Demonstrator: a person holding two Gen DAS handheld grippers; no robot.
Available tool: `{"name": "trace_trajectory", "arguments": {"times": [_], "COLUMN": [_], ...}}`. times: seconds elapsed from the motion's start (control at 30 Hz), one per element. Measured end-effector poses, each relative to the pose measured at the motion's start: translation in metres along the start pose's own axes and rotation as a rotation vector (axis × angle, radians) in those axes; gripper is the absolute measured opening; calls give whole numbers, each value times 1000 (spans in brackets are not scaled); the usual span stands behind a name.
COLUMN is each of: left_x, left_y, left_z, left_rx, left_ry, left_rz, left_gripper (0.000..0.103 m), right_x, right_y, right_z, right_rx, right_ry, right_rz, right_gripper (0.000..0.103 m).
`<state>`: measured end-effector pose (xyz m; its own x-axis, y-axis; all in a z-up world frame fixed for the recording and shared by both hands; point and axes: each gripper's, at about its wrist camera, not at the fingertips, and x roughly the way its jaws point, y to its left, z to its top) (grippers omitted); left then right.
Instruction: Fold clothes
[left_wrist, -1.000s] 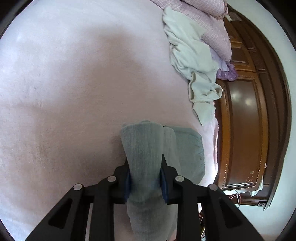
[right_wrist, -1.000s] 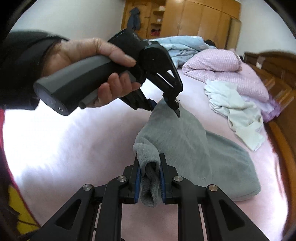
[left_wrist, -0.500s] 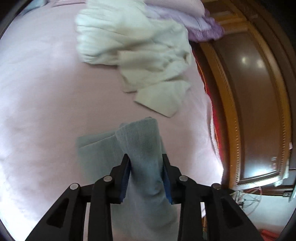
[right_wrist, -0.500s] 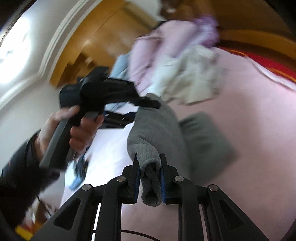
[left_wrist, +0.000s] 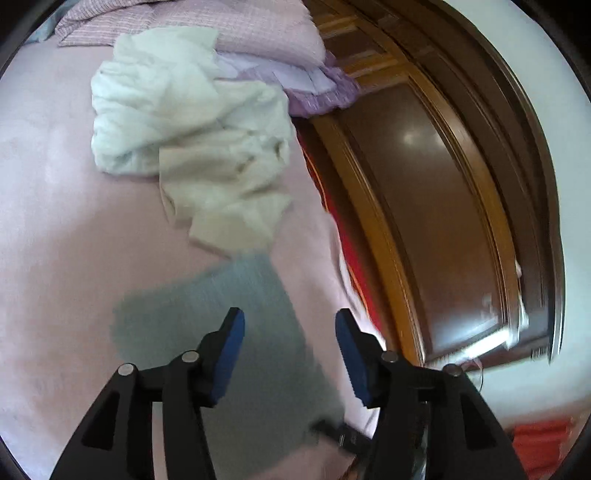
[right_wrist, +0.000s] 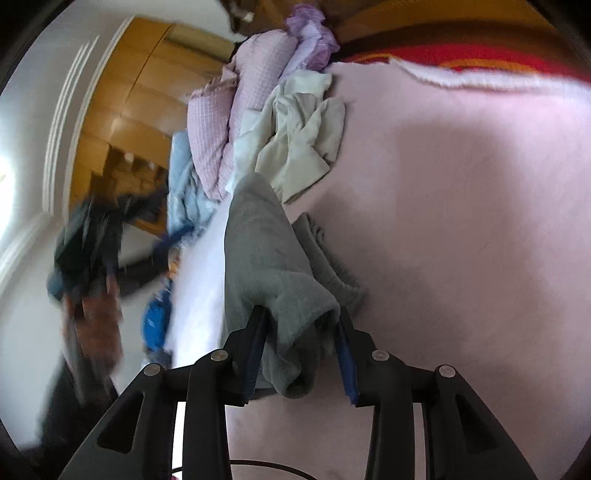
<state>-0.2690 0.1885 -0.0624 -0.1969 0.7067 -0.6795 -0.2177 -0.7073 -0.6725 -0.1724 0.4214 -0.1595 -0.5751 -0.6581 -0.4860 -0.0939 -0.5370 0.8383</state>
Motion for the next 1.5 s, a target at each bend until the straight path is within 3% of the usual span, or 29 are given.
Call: {"name": "trace_trajectory", "arguments": {"times": [0.1, 0.17, 0.23, 0.27, 0.43, 0.5, 0.57, 0.8, 0.87, 1.0, 1.1, 1.2, 1.27, 1.33, 1.4, 1.5], "left_x": [6, 0, -10, -15, -28, -31, -32, -42, -45, -65, -88, -111, -121, -130, -136, -142], "left_y": [-4, -4, -2, 2, 16, 16, 13, 33, 44, 63, 78, 95, 104, 112, 115, 114], "left_z": [-32, -47, -55, -55, -39, -32, -30, -65, -79, -104, -119, -133, -142, -149, -153, -157], "left_rx": [27, 24, 18, 13, -40, -42, -45, -74, -99, -95, -111, -139, -158, -181, -193, -186], "left_ry": [36, 3, -38, -61, -69, -73, -81, -53, -38, -26, -50, -85, -99, -108, -117, -124], "left_rz": [-83, -140, -181, -164, -105, -83, -106, -207, -237, -200, -201, -210, -212, -221, -233, -244], "left_gripper": [48, 48, 48, 48, 49, 49, 49, 49, 49, 49, 49, 49, 49, 49, 49, 50], "right_x": [6, 4, 4, 6, 16, 22, 25, 23, 25, 46, 60, 68, 76, 79, 77, 64], "right_y": [-11, -9, 7, 15, 89, 102, 100, 51, 48, 67, 79, 87, 74, 55, 31, 0], "right_z": [-1, -6, -9, -9, -22, -31, -33, 1, 6, 15, 16, 12, 11, 9, 12, 22], "right_rx": [106, 124, 60, 25, -397, -508, -531, -267, -250, -321, -335, -245, -34, 144, 254, 266], "right_ry": [27, 45, 63, 69, -15, -42, -56, -153, -157, -116, -47, 12, 58, 52, 15, -42], "right_rz": [81, 143, 171, 173, -130, -239, -277, -79, -48, -45, -26, 116, 298, 401, 327, 94], "right_gripper": [37, 39, 44, 45, 58, 64, 65, 65, 65, 64, 36, 33, 33, 33, 33, 36]}}
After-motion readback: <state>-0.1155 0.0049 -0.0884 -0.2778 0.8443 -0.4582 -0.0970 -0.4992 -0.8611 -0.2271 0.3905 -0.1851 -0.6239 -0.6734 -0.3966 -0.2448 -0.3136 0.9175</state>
